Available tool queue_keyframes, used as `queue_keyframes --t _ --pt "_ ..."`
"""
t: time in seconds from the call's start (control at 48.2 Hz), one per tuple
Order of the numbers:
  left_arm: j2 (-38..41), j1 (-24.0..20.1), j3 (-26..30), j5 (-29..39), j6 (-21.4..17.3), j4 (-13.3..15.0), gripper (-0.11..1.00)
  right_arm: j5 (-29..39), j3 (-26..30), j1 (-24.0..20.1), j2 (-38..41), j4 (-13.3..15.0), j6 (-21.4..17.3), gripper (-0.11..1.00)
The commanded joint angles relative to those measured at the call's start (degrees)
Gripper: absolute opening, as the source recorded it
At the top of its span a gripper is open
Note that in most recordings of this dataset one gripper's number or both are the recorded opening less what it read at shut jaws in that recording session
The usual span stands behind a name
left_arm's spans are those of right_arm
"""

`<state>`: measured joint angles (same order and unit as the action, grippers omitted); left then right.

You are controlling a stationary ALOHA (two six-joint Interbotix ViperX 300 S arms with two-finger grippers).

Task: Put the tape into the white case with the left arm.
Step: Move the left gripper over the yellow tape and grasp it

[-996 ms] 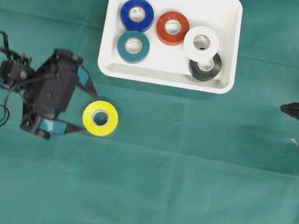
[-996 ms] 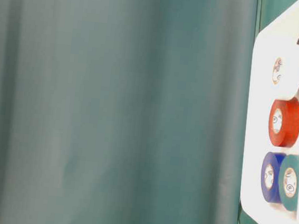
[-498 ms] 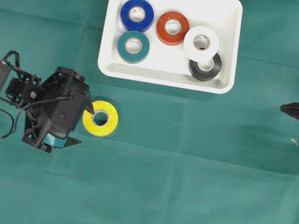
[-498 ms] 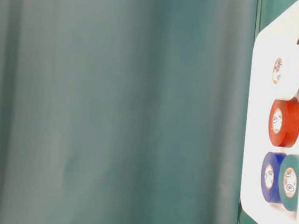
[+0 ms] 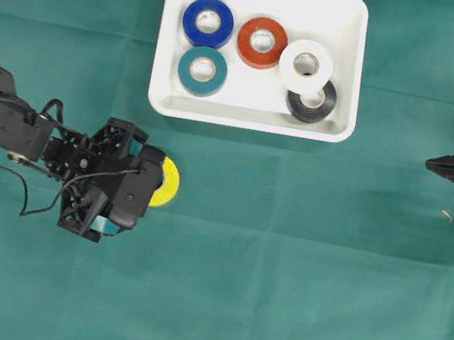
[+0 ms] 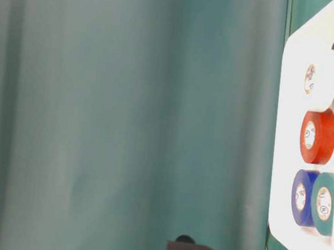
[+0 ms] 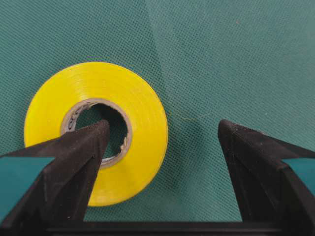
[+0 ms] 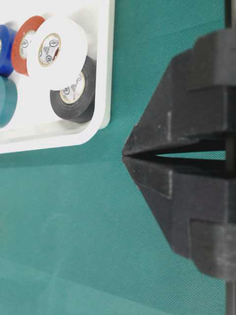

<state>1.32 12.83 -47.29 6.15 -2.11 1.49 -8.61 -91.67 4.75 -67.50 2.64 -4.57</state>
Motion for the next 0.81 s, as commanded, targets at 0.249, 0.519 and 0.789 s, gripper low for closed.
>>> queue_keyframes --t 0.249,0.519,0.789 --pt "1.41 -0.26 1.93 -0.7 -0.09 0.0 0.81 -0.53 0.62 0.09 0.35 0.18 0.0 -0.09" --pt "0.97 -0.26 1.76 -0.7 -0.18 0.0 0.26 -0.62 0.62 0.09 0.35 0.18 -0.09 -0.09" --pt "0.88 -0.35 2.2 -0.7 -0.18 0.0 0.26 -0.53 0.62 0.09 0.35 0.18 0.0 -0.09"
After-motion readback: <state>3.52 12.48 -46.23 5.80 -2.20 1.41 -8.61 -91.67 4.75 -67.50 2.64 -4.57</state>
